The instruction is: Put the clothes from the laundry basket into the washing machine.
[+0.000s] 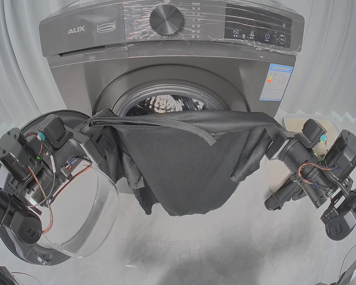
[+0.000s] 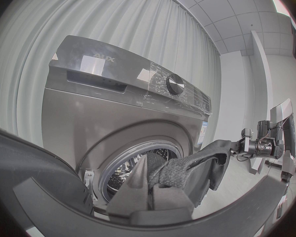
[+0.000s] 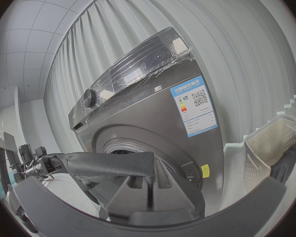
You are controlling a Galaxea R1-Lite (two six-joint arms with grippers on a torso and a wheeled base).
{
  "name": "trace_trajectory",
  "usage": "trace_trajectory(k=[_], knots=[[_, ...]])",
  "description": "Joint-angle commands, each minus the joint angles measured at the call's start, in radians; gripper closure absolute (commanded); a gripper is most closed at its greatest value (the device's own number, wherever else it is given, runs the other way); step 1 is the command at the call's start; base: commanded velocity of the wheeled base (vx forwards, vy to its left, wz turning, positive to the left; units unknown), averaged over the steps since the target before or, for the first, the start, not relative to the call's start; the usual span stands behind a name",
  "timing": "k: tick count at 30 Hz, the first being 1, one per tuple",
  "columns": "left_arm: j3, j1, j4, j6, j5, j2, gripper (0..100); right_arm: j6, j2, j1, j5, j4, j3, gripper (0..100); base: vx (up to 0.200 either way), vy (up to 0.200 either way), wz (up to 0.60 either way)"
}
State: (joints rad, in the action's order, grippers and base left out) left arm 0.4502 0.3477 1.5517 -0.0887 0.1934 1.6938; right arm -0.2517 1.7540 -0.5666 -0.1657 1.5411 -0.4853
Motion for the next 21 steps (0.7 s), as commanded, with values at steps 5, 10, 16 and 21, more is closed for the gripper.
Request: trace_trajectory(k=[5, 10, 16, 21], knots=[[-0.011, 0.005, -0.001, 0.0, 0.001, 0.004, 100, -0.001, 0.004, -0.01, 0.0, 0.001, 0.014, 100, 0.0, 0.0, 0.0], [-0.027, 0.027, -0.001, -0.005, 0.003, 0.013, 100, -0.003, 0.005, -0.01, 0.011, 0.001, 0.037, 100, 0.0, 0.0, 0.0], [-0.039, 0.096, -0.001, -0.016, 0.001, 0.024, 100, -0.003, 0.012, -0.052, 0.028, 0.001, 0.111, 100, 0.0, 0.0, 0.0], [-0.018, 0.129, -0.002, -0.019, -0.011, 0.027, 100, -0.001, 0.016, -0.108, 0.028, 0.001, 0.139, 100, 0.0, 0.0, 0.0]])
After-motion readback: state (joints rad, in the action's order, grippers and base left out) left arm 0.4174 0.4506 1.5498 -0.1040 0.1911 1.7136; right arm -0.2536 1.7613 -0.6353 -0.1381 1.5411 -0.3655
